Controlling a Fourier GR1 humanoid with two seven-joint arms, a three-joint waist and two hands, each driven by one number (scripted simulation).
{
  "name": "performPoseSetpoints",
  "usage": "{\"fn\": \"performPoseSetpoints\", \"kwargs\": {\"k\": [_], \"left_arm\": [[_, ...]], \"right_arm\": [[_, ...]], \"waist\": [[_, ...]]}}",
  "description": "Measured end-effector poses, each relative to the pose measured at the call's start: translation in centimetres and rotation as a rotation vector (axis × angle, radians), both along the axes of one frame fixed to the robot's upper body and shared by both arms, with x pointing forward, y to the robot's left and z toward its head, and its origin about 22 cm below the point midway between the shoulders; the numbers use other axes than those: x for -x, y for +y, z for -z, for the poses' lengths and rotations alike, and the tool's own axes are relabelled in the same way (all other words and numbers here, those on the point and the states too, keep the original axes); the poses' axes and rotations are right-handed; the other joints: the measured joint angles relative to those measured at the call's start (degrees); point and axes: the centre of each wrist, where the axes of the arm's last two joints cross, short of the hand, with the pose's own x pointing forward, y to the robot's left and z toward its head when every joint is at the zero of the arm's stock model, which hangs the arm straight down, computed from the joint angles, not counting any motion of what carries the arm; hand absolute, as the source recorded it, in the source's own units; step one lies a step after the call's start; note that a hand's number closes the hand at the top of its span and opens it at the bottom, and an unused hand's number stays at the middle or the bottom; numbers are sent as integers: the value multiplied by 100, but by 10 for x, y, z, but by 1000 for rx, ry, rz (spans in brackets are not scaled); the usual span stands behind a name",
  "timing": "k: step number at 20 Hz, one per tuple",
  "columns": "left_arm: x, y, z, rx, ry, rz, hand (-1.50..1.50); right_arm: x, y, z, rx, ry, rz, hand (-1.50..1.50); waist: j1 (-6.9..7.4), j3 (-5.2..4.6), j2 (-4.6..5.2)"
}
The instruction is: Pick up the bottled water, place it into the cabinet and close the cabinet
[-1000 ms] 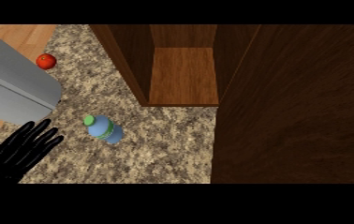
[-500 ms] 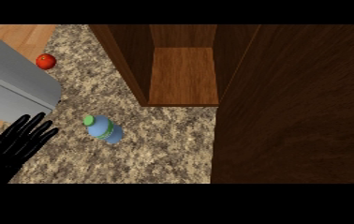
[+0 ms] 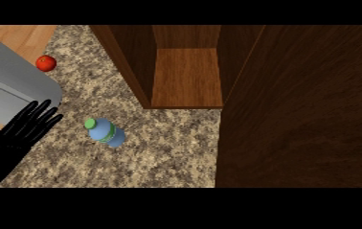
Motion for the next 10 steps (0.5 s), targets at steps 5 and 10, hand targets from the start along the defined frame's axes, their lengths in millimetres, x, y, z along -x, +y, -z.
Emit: {"fn": "performPoseSetpoints", "kwargs": {"k": [5,10], "left_arm": [[-15,5,15,-45,-5,-2,-150],[-35,2,40,-70,14,-5,-150]], "right_arm": [[3,-1,3,-2,-1,-9,-150],[6,6,5,-11,-5,-14,-150]], "waist": [[-8,0,2],[-30,-3,6]]}}
